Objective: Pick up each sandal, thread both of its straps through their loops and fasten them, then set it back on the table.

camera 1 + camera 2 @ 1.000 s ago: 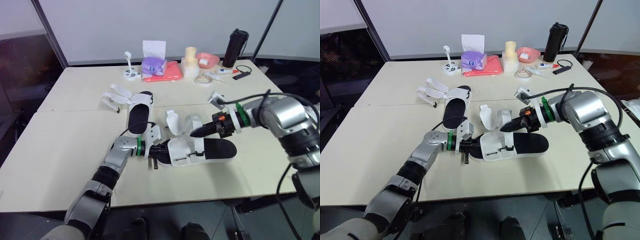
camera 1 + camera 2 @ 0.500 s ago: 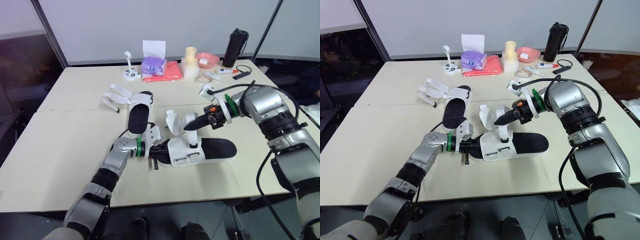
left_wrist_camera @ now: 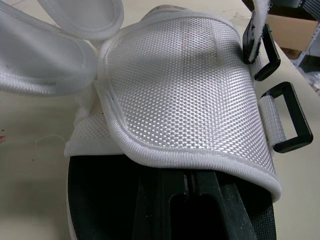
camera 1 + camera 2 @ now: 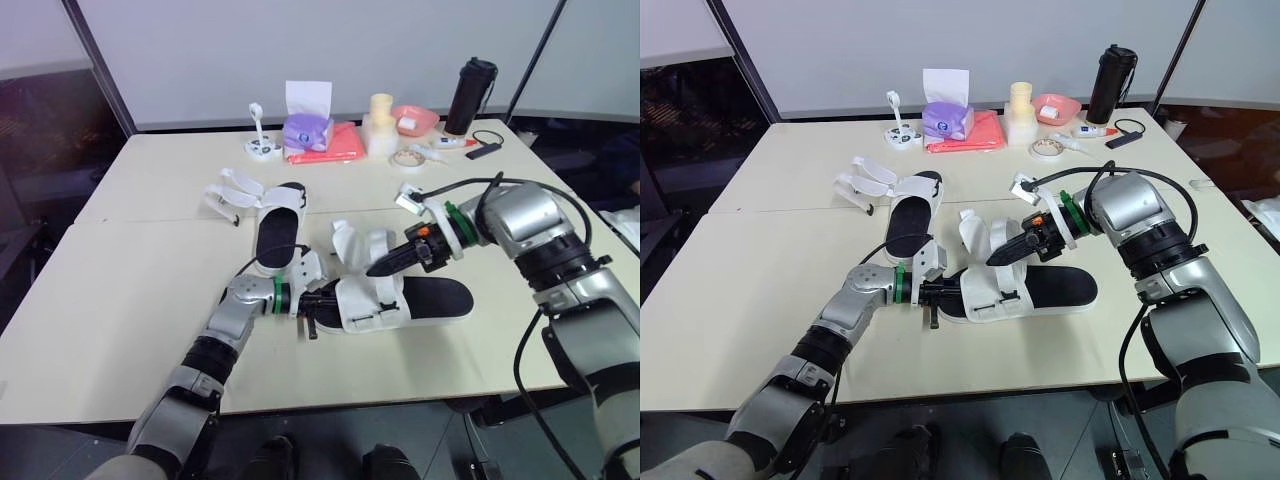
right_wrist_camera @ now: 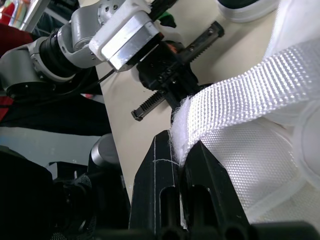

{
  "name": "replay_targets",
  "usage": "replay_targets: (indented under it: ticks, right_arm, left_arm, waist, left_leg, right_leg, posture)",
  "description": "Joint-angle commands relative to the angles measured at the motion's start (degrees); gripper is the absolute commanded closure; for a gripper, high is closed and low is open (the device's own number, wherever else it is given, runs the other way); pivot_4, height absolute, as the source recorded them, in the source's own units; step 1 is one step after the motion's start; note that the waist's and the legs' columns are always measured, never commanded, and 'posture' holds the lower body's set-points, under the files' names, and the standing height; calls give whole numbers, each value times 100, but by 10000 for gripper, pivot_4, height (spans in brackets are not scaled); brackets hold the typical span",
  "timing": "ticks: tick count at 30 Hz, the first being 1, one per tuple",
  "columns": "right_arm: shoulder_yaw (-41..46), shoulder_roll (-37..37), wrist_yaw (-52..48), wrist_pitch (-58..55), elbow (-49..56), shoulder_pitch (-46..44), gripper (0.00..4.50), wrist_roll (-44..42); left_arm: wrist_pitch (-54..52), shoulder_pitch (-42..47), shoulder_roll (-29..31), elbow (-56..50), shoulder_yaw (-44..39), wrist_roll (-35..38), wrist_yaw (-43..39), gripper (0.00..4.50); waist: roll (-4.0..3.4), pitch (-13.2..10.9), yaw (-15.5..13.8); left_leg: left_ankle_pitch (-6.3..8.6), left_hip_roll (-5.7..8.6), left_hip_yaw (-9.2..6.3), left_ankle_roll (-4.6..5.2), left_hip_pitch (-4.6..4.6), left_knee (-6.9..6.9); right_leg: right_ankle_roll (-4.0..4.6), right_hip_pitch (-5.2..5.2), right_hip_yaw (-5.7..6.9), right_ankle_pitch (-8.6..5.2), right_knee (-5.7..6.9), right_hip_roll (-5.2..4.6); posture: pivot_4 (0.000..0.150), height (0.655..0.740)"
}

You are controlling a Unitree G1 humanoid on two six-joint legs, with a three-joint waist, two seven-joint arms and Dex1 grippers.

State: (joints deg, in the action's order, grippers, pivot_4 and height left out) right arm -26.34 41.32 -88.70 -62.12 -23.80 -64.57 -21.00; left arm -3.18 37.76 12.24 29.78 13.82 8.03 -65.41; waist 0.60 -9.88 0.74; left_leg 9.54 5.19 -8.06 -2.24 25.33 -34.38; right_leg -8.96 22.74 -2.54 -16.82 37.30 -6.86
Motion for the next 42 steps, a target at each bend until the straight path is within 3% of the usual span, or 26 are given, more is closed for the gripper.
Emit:
replay_targets:
  ticks: [1, 14, 25, 37, 42]
  right_arm:
    - [167, -31, 53, -85, 86, 10, 44897, -52]
    - [252, -265, 568, 915, -474, 161, 44897, 522]
    - [298, -53, 292, 1448, -54, 386, 44897, 698]
    - [572, -225, 735, 1747, 597, 734, 44897, 751]
    - [664, -148, 504, 1151, 531, 496, 44897, 501]
  left_arm:
    - [-63, -130, 14, -67, 66, -61, 43, 45000]
    - [-121, -218, 21, -205, 89, -60, 85, 45000]
    - [-117, -222, 28, -208, 97, -69, 83, 45000]
    - [-105, -200, 17, -187, 107, -80, 88, 45000]
    - [-105, -189, 20, -175, 104, -77, 79, 45000]
  waist:
    - [0, 0, 2]
    - [-1, 1, 5]
    - [-1, 1, 2]
    - [0, 1, 6]
    - [0, 1, 7]
  left_leg:
    - [0, 0, 0, 0, 0, 0]
    - [0, 0, 1, 0, -1, 0]
    - [0, 0, 0, 0, -1, 0]
    - [0, 0, 0, 0, -1, 0]
    - [0, 0, 0, 0, -1, 0]
  right_leg:
    - [0, 0, 0, 0, 0, 0]
    - [0, 0, 0, 0, 2, 0]
    - [0, 0, 0, 0, 2, 0]
    - [0, 0, 0, 0, 2, 0]
    - [0, -1, 0, 0, 2, 0]
  posture:
    - [1500, 7344]
    - [1500, 7344]
    - [1500, 7344]
    - [1500, 7344]
    - [1500, 7344]
